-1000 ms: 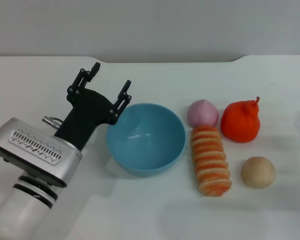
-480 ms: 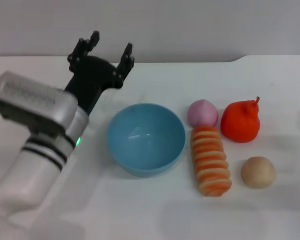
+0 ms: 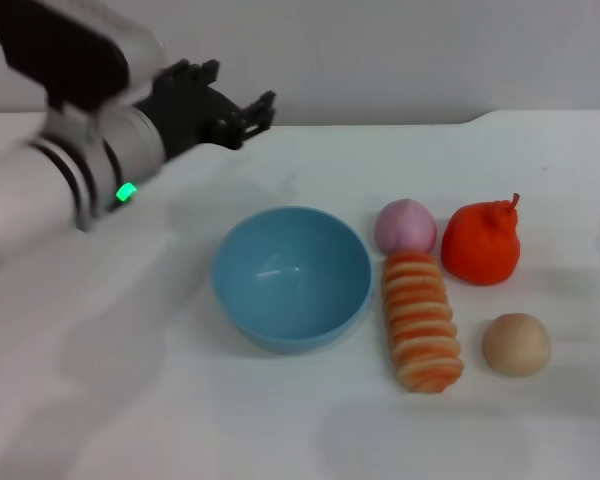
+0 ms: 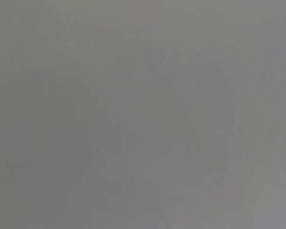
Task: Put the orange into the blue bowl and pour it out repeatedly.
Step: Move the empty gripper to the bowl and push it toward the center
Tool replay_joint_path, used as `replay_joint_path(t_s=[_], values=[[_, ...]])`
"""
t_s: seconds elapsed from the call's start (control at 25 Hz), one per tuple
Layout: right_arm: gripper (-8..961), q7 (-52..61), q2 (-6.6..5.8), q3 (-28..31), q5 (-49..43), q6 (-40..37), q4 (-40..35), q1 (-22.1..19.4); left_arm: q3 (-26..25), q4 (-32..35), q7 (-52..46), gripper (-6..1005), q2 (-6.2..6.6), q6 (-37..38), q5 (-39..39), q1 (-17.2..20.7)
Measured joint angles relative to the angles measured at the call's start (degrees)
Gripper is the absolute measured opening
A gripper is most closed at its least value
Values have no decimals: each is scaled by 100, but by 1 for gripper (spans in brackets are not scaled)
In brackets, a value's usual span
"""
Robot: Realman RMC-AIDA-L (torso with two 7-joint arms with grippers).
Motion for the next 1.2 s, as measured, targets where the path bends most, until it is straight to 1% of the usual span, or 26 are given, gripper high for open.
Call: replay_joint_path(t_s=[0.04,0.08,0.12,0.2,0.24,0.28,0.32,0.4,0.44,0.48,0.6,0.72,0.92,1.2], values=[[824,0,-3,1,0,0,-11,13,-700,475,318,697,-134,1206,0,-24],[824,0,-3,1,0,0,-15,19,-700,475,318,697,-134,1206,0,-24],[824,0,-3,1,0,0,-15,19,-981,651,450,698,-185,1631,-3,-36],[824,0,-5,2,0,0,-19,28,-1398,994,623,705,-220,2431,-44,-86],[824,0,-5,2,0,0,-20,29,-1398,994,623,713,-220,2431,-44,-86],[824,0,-5,2,0,-1,-21,30,-1526,1097,644,720,-214,2786,-61,-132],[824,0,-5,1,-1,-1,-21,30,-1833,1189,618,728,-211,3472,-63,-302],[824,0,-6,2,-3,-1,-23,30,-2121,1156,533,743,-221,4049,-72,-473],[824,0,-7,1,-4,-1,-21,30,-2121,1156,533,750,-221,4049,-72,-473],[824,0,-13,2,-4,-1,-17,29,-2373,1008,382,757,-231,4546,-83,-634],[824,0,-15,2,-4,0,-17,26,-2334,877,359,780,-235,4534,-86,-651],[824,0,-15,1,-3,2,-14,23,-2120,673,366,802,-244,4433,-92,-655],[823,0,-9,1,-2,9,-11,-5,-1905,322,356,805,-252,4370,-96,-726],[823,0,-5,1,0,119,-6,-14,-1862,-58,398,809,-250,4240,-102,-718]])
